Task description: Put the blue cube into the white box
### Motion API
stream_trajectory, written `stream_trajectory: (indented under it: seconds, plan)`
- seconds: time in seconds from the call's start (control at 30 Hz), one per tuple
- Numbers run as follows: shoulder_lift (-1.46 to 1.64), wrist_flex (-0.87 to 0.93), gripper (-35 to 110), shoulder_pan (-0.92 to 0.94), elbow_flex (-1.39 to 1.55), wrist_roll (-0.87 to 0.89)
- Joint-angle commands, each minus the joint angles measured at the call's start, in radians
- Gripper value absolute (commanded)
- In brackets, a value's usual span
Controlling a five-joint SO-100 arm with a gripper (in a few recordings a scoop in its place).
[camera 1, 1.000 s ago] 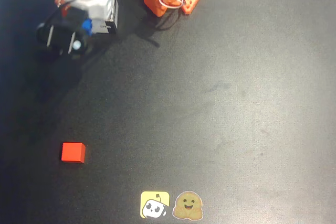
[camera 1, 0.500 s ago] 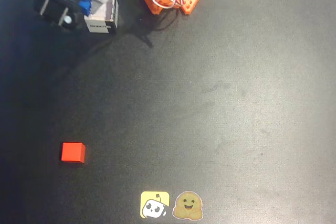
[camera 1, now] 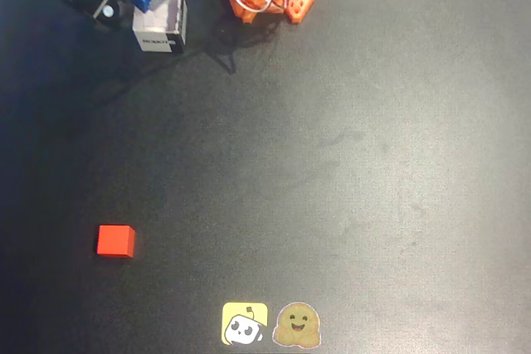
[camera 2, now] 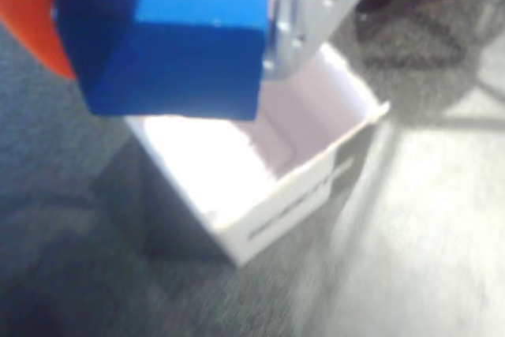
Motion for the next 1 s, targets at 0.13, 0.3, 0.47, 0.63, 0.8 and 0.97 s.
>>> stream_trajectory:
  seconds: [0.13,0.3,0.47,0.63,0.8,0.97]
  plan:
    - [0.094,-0.002,0,0.023,0.018,0.012]
    - [0.109,0.002,0,0.034,0.051,0.017]
    - [0.121,-0.008,0,0.031,0.1,0.026]
    - [0.129,-0.025,0,0.026,0.146,0.037]
    - [0.137,-0.064,0,0.025,0.213,0.038]
    - [0.107,-0.08,0,0.018,0.218,0.048]
